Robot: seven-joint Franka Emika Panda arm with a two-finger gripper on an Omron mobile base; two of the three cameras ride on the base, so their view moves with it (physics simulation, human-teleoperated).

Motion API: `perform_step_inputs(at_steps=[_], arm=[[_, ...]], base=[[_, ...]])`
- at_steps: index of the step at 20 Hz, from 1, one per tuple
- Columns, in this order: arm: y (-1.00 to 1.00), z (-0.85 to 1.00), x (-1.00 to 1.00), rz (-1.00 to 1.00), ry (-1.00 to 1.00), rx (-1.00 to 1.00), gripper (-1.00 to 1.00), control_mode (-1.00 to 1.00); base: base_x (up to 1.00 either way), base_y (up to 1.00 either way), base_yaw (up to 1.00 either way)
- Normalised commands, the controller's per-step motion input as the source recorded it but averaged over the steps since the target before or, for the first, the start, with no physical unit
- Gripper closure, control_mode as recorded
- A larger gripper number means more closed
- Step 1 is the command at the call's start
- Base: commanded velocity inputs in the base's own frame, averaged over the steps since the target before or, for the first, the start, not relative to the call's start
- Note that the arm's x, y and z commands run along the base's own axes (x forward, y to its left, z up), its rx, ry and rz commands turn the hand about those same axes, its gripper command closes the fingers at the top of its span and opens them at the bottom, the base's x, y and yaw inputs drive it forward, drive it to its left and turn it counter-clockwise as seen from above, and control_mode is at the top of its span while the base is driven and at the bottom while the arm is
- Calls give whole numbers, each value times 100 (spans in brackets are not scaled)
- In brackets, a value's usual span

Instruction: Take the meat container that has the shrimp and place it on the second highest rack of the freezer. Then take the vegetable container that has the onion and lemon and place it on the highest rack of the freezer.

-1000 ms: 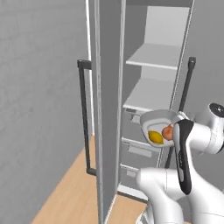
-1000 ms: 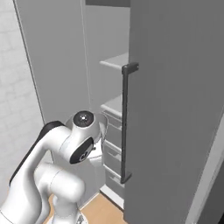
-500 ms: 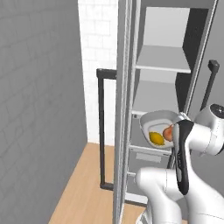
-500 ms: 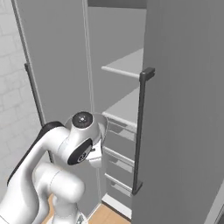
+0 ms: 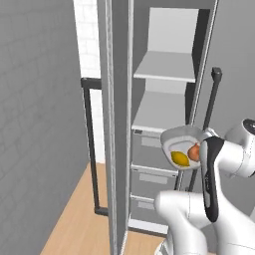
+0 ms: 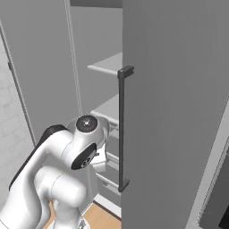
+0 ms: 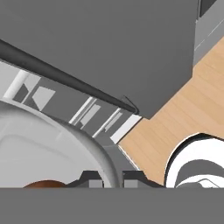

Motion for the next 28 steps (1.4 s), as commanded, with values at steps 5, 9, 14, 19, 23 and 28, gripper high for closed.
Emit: perform_step_inputs(at_steps=[5, 9, 14, 19, 23, 28], arm=[[0, 0, 0, 0, 0, 0, 100, 100], [0, 0, 0, 0, 0, 0, 100, 100], [0, 36, 17, -9, -3, 0, 100, -100], [0, 100, 23, -25, -25, 0, 100, -100], [0, 100, 5, -15, -38, 2, 100, -100], [1, 100, 34, -6, -39, 1, 100, -100]], base=[[55, 23, -4], [65, 24, -11], [42, 2, -9], [0, 0, 0], [0, 0, 0], [0, 0, 0]])
